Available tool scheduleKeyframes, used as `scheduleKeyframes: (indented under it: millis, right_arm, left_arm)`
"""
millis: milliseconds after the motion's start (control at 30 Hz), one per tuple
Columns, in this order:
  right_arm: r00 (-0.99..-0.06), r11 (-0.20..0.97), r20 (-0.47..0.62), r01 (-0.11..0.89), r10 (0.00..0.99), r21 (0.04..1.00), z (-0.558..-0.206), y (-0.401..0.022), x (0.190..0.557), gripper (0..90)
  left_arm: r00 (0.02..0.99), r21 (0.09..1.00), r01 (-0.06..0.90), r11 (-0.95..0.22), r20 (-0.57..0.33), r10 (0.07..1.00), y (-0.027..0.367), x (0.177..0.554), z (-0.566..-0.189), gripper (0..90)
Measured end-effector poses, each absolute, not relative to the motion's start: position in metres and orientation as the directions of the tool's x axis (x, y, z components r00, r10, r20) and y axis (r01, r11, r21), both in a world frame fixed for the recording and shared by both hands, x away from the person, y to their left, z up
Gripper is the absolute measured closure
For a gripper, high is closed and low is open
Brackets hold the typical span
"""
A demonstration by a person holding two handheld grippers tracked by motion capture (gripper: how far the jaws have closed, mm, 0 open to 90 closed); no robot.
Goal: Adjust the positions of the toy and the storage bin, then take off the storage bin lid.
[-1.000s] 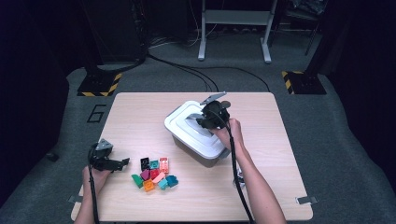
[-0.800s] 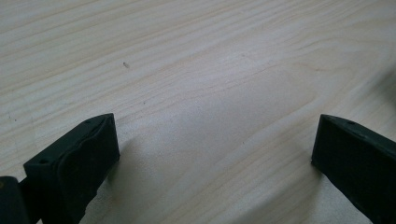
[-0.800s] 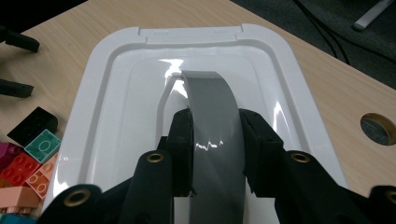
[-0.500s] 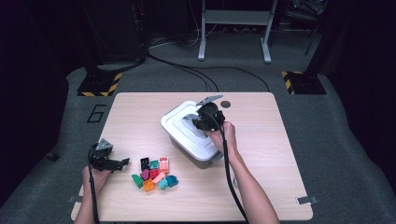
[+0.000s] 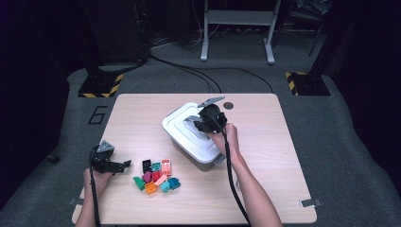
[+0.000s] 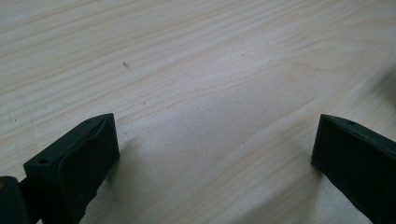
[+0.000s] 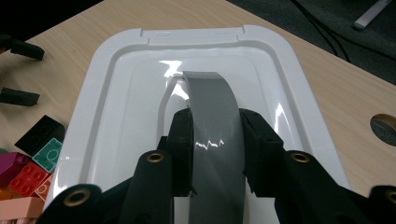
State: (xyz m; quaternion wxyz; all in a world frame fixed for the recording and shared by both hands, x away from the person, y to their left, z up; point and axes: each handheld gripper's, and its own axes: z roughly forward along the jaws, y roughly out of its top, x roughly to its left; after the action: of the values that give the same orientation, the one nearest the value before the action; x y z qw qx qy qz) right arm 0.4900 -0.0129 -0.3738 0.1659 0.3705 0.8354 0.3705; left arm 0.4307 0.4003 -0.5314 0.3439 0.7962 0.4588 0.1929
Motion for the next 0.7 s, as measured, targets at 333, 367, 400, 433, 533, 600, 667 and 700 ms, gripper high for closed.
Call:
scheduleKeyframes:
  millis: [333, 367, 400, 433, 533, 600, 667, 700]
  right_arm:
    - [-0.669, 0.46, -0.022, 0.486, 0.742, 0.743, -0.372, -0.012, 0.489, 67.3]
    - [-0.668, 0.459, -0.021, 0.487, 0.744, 0.743, -0.372, -0.012, 0.49, 67.3]
    - [-0.669, 0.459, -0.022, 0.486, 0.743, 0.743, -0.371, -0.012, 0.49, 67.3]
    - [-0.665, 0.454, -0.017, 0.492, 0.746, 0.743, -0.37, -0.012, 0.489, 67.3]
    - [-0.672, 0.46, -0.029, 0.474, 0.74, 0.751, -0.367, -0.015, 0.489, 67.3]
    - [-0.665, 0.449, -0.022, 0.48, 0.746, 0.754, -0.364, -0.016, 0.488, 67.4]
    - [-0.666, 0.451, -0.028, 0.473, 0.745, 0.757, -0.361, -0.017, 0.487, 67.3]
    - [-0.67, 0.46, -0.04, 0.464, 0.741, 0.758, -0.359, -0.019, 0.487, 67.3]
  left_arm:
    - [0.504, 0.725, 0.598, -0.341, -0.01, 0.864, 0.4, 0.431, -0.531, 0.4]
    - [0.504, 0.726, 0.598, -0.341, -0.01, 0.864, 0.4, 0.431, -0.531, 0.4]
    - [0.505, 0.725, 0.598, -0.342, -0.009, 0.863, 0.4, 0.431, -0.531, 0.4]
    - [0.506, 0.724, 0.597, -0.344, -0.007, 0.862, 0.4, 0.431, -0.531, 0.2]
    - [0.521, 0.714, 0.599, -0.362, -0.005, 0.853, 0.4, 0.431, -0.53, 0.0]
    - [0.518, 0.715, 0.601, -0.357, -0.009, 0.855, 0.4, 0.431, -0.531, 0.0]
    - [0.519, 0.717, 0.599, -0.356, -0.009, 0.855, 0.4, 0.432, -0.531, 0.0]
    - [0.52, 0.717, 0.599, -0.358, -0.008, 0.854, 0.4, 0.432, -0.531, 0.0]
